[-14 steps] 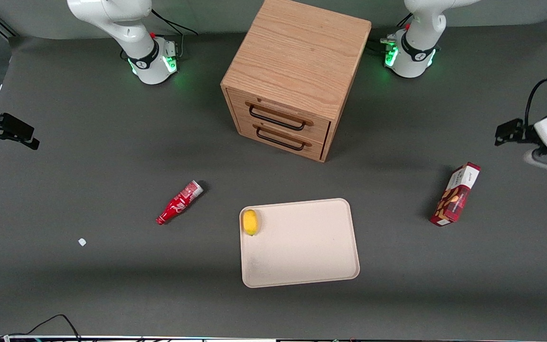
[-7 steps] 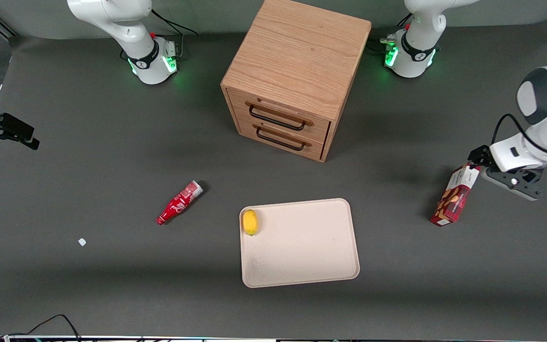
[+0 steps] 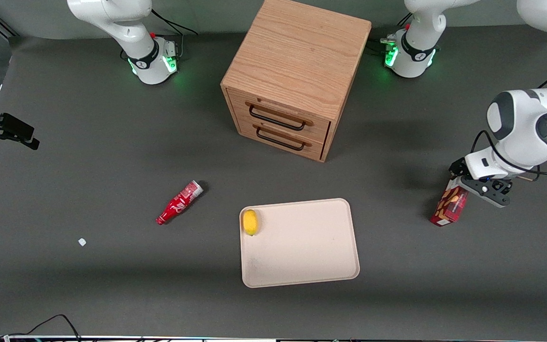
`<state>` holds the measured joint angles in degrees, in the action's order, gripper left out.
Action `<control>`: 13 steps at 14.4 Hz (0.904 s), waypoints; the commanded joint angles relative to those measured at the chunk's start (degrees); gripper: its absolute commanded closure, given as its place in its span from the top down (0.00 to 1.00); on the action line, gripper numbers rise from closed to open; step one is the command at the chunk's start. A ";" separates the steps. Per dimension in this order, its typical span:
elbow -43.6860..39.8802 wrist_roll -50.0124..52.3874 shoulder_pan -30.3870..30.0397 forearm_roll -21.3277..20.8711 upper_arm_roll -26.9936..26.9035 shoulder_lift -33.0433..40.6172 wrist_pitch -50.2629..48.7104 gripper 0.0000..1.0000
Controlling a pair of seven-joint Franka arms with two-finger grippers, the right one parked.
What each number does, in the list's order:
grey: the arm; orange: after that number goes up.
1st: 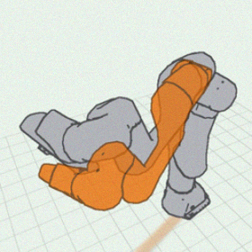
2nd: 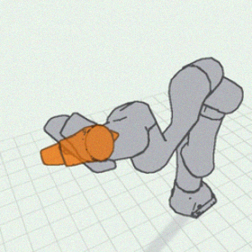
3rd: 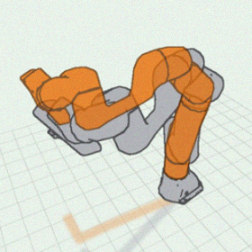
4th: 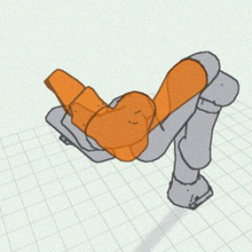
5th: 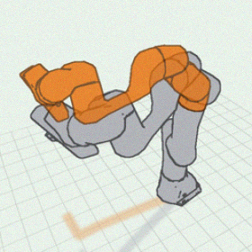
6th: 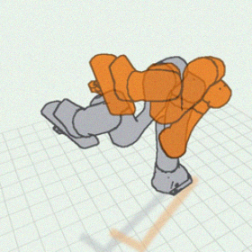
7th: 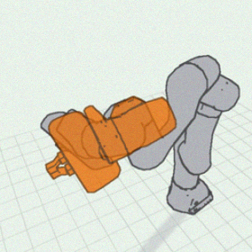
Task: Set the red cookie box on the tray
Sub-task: 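Lower the open left gripper over the cookie box and close on it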
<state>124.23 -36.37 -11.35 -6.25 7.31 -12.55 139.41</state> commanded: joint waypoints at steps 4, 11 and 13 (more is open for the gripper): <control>0.74 -0.81 0.45 -1.22 -1.42 -4.32 5.87 1.00; 1.80 -0.19 0.63 -0.87 -2.21 -6.43 7.81 0.52; 1.80 -0.19 0.71 -0.78 -2.21 -6.78 7.81 0.27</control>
<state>125.51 -36.47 -11.32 -6.78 5.68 -19.21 146.28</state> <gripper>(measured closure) 0.498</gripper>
